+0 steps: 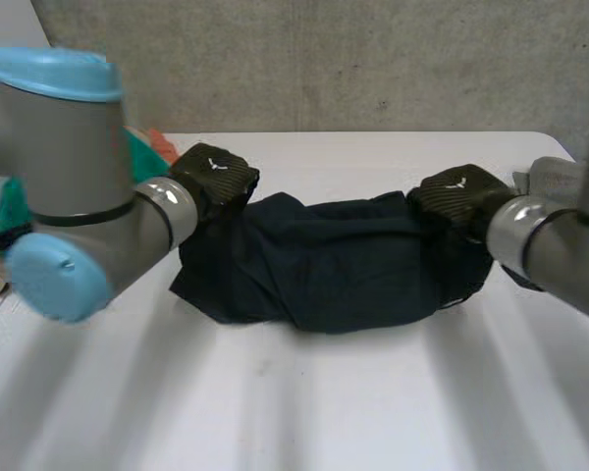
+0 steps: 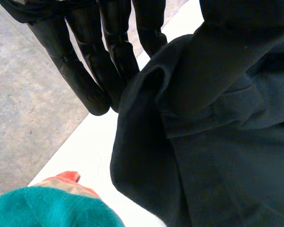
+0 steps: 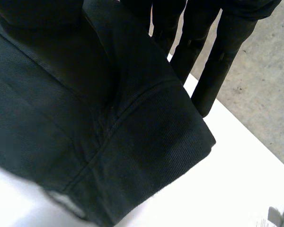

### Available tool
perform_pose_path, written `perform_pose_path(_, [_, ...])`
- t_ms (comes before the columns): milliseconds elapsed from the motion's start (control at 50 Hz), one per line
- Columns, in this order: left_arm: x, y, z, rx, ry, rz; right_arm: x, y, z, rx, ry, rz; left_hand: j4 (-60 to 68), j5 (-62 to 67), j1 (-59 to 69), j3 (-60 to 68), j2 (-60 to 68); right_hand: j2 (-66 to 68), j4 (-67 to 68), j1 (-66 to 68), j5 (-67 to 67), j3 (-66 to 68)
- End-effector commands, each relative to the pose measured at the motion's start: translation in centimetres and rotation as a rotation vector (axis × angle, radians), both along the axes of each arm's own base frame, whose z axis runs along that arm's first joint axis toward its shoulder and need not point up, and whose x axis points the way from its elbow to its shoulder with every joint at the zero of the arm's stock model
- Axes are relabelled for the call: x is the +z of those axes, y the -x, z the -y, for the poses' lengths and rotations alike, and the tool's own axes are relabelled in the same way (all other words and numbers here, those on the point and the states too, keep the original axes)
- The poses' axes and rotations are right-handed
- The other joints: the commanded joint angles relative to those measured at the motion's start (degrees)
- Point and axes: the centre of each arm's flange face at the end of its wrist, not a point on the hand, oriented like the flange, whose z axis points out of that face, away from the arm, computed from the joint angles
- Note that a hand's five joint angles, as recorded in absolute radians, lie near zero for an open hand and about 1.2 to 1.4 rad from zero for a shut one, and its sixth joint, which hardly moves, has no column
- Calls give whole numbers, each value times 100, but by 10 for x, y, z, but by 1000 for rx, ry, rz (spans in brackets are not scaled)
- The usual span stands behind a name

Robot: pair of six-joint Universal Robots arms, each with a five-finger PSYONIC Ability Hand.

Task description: Fold the laundry.

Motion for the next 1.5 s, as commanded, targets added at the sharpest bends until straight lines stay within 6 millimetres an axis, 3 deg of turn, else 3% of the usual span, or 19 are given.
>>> perform_pose_path(20, [42, 12, 61, 85, 253, -201, 21, -28, 55, -89, 316, 145, 1168, 1444, 1362, 1242, 1153, 1280, 1162, 1627, 1163, 1243])
perform_pose_path(40, [57, 13, 65, 88, 303, -255, 31, -29, 61, -104, 371, 179, 1168, 1444, 1362, 1242, 1153, 1280, 1162, 1627, 1163, 1243])
perform_pose_path(60, [92, 9, 71, 102, 410, -368, 56, -32, 69, -129, 485, 259, 1168, 1444, 1362, 1242, 1153, 1280, 1162, 1627, 1163, 1243])
perform_pose_path(140, [170, -2, 66, 80, 634, -615, 116, -35, 76, -157, 727, 467, 1168, 1444, 1362, 1242, 1153, 1280, 1162, 1627, 1163, 1243])
perform_pose_path(220, [191, -5, 49, 46, 633, -639, 147, -39, 65, -113, 780, 513, 1168, 1444, 1362, 1242, 1153, 1280, 1162, 1627, 1163, 1243])
perform_pose_path(280, [177, -2, 42, 33, 538, -594, 147, -40, 61, -92, 724, 479, 1168, 1444, 1362, 1242, 1153, 1280, 1162, 1627, 1163, 1243])
perform_pose_path(420, [90, -18, 36, 132, 179, -382, 93, -36, 59, -64, 437, 317, 1168, 1444, 1362, 1242, 1153, 1280, 1162, 1627, 1163, 1243])
perform_pose_path(440, [67, -22, 32, 156, 113, -338, 73, -34, 57, -55, 361, 269, 1168, 1444, 1362, 1242, 1153, 1280, 1162, 1627, 1163, 1243])
perform_pose_path(500, [38, -24, 25, 165, 42, -292, 38, -33, 51, -19, 244, 173, 1168, 1444, 1362, 1242, 1153, 1280, 1162, 1627, 1163, 1243])
perform_pose_path(600, [-38, -22, 6, 142, -107, -189, -53, -28, 29, 74, 18, -87, 1168, 1444, 1362, 1242, 1153, 1280, 1162, 1627, 1163, 1243])
perform_pose_path(680, [-74, -16, 0, 101, -139, -129, -92, -20, 26, 58, -36, -210, 1168, 1444, 1362, 1242, 1153, 1280, 1162, 1627, 1163, 1243])
perform_pose_path(740, [-83, -13, 1, 91, -139, -108, -99, -16, 31, -1, -40, -221, -35, 241, 158, 39, -51, 1280, 1162, 1627, 1163, 1243])
perform_pose_path(800, [-79, -13, 1, 87, -133, -98, -97, -12, 38, -86, -37, -181, -1972, -1696, -1779, -1898, -1988, -2227, -2345, -1880, -2344, -2264])
perform_pose_path(820, [-74, -14, -1, 85, -127, -93, -94, -10, 39, -116, -38, -154, -2575, -2299, -2381, -2501, -2591, -4153, -4271, -3806, -4270, -4190])
perform_pose_path(880, [-66, -17, -6, 86, -130, -91, -86, -8, 37, -147, -46, -113, -3637, -3361, -3444, -3564, -3653, -5720, -5838, -5373, -5837, -5757])
perform_pose_path(1060, [-32, -41, -36, 97, -85, -117, -31, 19, -1, -133, -36, 9, -4196, -3919, -4002, -4122, -4211, -5720, -5838, -5373, -5837, -5757])
perform_pose_path(1160, [-29, -45, -55, 77, -62, -127, -20, 35, -23, -85, 1, -38, -4129, -3853, -3936, -4055, -4145, -4730, -4848, -4384, -4847, -4767])
perform_pose_path(1340, [-71, -44, -57, 65, -149, -45, -54, 52, -61, 85, -100, -85, -3187, -2910, -2993, -3113, -3202, -2826, -2944, -2480, -2943, -2863])
perform_pose_path(1500, [-100, -30, -31, 24, -141, 27, -92, 48, -37, 123, -53, -61, -4314, -4037, -4120, -4240, -4329, -4170, -4288, -3824, -4287, -4207])
